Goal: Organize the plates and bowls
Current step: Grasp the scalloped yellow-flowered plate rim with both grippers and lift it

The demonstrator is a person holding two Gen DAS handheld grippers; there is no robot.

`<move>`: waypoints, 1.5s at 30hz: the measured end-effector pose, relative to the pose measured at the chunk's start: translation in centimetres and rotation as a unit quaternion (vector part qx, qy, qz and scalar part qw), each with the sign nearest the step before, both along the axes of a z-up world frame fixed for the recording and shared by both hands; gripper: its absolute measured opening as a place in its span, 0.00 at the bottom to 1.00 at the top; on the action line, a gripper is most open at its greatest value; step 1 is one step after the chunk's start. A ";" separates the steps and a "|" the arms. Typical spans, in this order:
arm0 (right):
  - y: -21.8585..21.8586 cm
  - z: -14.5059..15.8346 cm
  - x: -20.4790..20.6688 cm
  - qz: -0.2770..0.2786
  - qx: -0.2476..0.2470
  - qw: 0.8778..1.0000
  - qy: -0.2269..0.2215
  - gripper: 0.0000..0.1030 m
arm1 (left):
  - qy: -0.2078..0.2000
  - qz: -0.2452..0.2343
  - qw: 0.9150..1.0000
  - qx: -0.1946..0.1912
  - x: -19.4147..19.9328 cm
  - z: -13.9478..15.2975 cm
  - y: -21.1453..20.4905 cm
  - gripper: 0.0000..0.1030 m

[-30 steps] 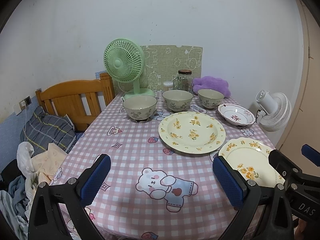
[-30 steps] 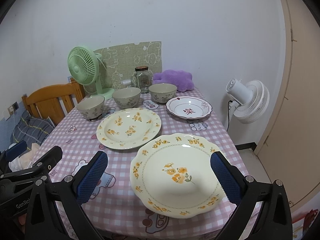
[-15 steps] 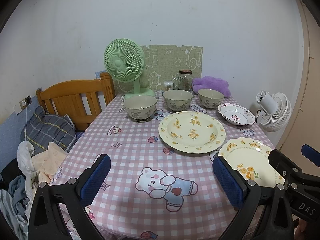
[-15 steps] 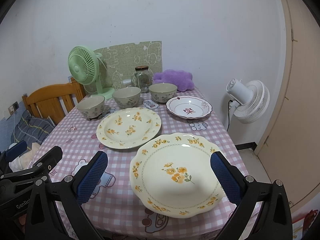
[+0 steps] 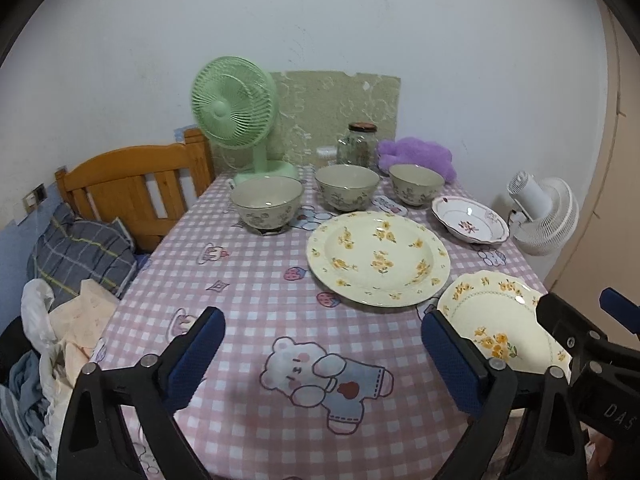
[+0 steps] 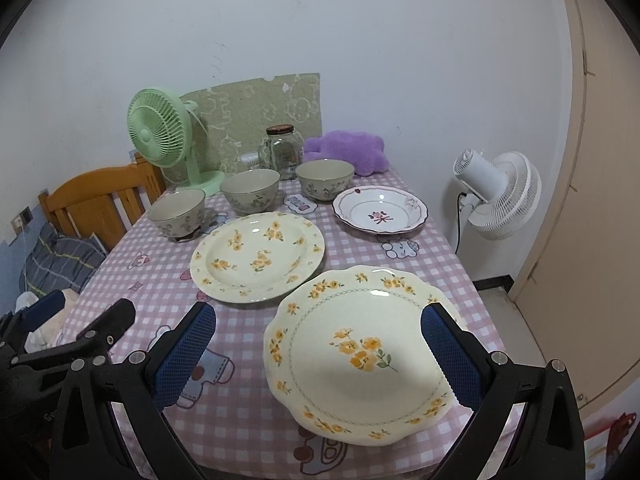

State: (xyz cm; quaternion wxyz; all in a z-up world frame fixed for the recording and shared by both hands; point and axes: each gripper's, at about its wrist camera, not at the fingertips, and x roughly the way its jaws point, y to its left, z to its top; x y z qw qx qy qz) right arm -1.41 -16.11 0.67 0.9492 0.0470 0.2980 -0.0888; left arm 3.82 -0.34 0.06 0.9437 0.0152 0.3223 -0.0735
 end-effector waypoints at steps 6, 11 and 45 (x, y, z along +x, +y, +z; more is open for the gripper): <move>-0.8 0.0 1.6 -0.030 -0.007 0.999 0.029 0.99 | 0.032 -0.037 0.999 -0.005 2.5 -0.8 -1.7 0.89; -3.0 -0.9 2.8 -0.060 -0.012 0.996 0.059 0.96 | 0.057 -0.064 0.996 0.002 3.9 -1.9 -4.5 0.87; -14.8 -12.0 10.3 0.031 0.047 0.972 0.230 0.75 | 0.211 -0.030 0.976 0.053 8.1 -10.9 -16.6 0.67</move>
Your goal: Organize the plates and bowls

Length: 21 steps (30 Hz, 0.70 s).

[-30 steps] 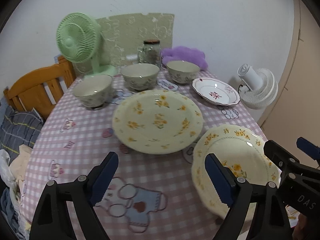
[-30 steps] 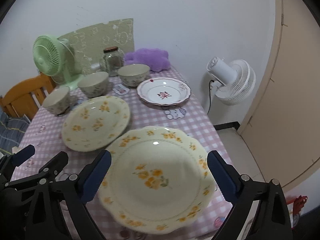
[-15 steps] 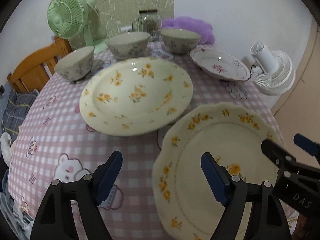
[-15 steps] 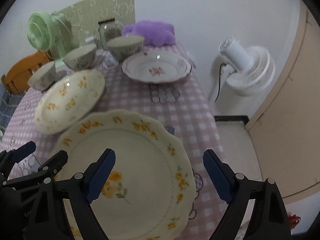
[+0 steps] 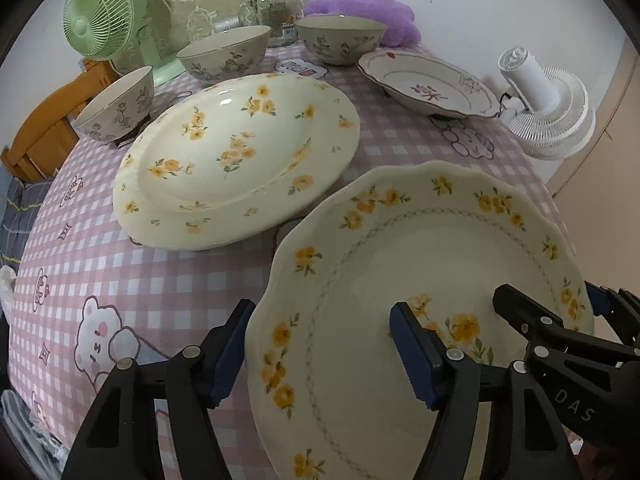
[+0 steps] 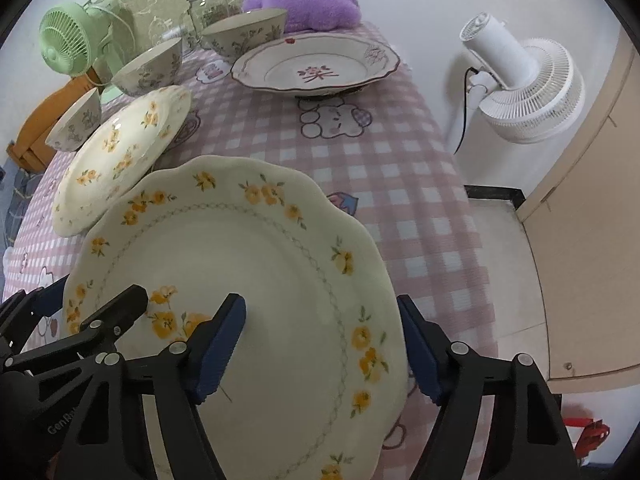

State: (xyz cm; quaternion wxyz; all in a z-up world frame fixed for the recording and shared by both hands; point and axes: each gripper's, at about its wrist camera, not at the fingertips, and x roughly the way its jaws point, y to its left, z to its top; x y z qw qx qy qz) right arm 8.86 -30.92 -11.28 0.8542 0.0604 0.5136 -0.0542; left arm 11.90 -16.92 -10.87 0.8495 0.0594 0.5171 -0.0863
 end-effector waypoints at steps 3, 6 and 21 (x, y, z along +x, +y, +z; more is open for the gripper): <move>-0.1 -0.1 0.4 0.001 0.005 1.000 0.002 0.74 | 0.002 0.002 1.000 -0.005 0.2 0.0 0.0 0.67; -0.2 -0.2 0.6 0.004 0.009 1.000 0.004 0.71 | 0.003 0.007 1.000 -0.006 0.2 0.0 0.0 0.67; -0.3 1.6 0.2 -0.014 0.005 1.000 0.015 0.71 | 0.005 0.004 1.000 0.000 -1.1 2.1 -0.1 0.66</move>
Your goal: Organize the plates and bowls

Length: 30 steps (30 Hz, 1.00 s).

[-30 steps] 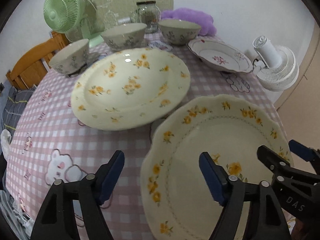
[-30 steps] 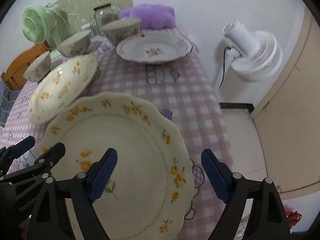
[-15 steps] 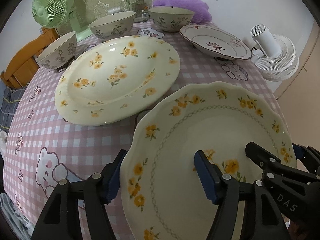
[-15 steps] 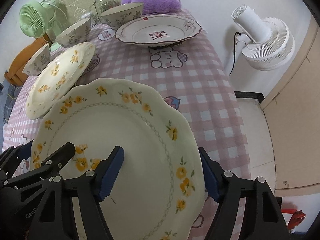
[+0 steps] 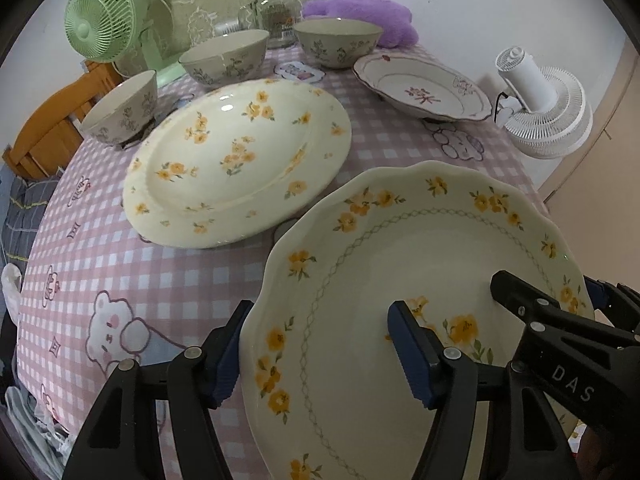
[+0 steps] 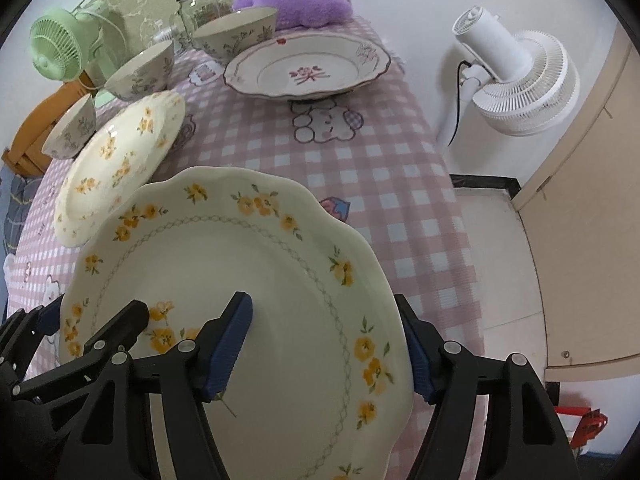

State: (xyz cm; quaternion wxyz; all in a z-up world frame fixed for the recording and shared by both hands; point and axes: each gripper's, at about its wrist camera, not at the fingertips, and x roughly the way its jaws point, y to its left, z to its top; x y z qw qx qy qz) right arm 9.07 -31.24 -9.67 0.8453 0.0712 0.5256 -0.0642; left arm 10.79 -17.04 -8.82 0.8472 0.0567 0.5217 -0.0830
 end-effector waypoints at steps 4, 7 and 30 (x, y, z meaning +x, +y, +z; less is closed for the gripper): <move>1.6 0.9 -0.4 0.019 -0.003 1.000 -0.009 0.71 | 0.000 0.016 1.000 -0.010 -0.2 0.7 1.8 0.66; 3.0 1.4 -0.5 0.024 -0.005 1.000 -0.006 0.71 | 0.000 0.026 1.000 -0.015 -0.4 1.0 3.3 0.66; 19.6 2.5 0.4 0.024 0.000 1.000 -0.020 0.71 | -0.016 0.029 0.999 -0.016 1.2 2.2 19.6 0.67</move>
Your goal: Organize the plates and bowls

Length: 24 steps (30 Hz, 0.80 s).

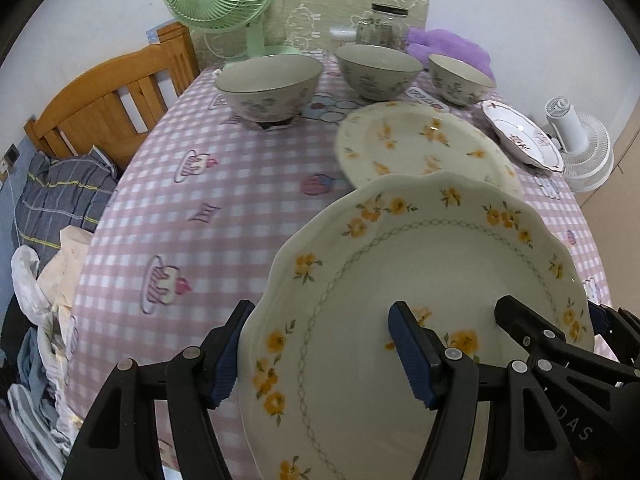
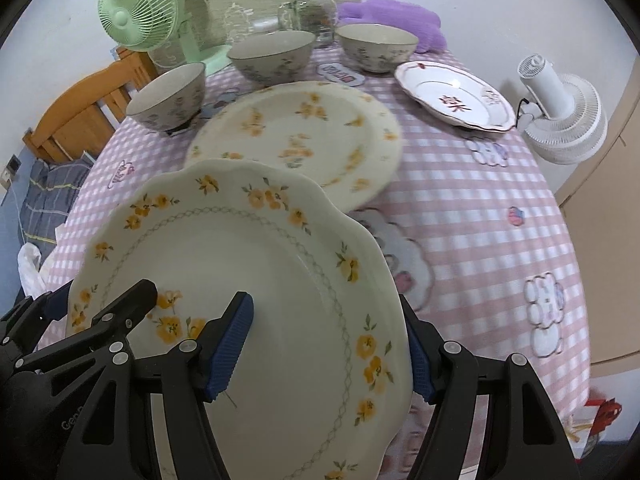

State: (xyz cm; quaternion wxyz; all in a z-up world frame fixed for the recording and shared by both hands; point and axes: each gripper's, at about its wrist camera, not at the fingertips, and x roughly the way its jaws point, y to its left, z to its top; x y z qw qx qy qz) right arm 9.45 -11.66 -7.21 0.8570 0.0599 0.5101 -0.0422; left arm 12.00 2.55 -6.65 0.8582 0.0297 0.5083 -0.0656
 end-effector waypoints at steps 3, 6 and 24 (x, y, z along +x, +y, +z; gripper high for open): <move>1.4 -0.3 0.7 -0.002 0.003 1.000 0.000 0.71 | -0.001 -0.001 1.000 0.004 0.8 -0.2 1.7 0.67; 3.2 -0.8 1.5 0.000 0.008 1.000 -0.001 0.71 | 0.000 0.001 1.000 0.008 1.5 -0.6 3.5 0.67; 9.6 -4.0 6.0 0.015 0.008 0.999 0.045 0.70 | 0.050 0.006 0.999 0.001 4.9 -4.2 9.5 0.67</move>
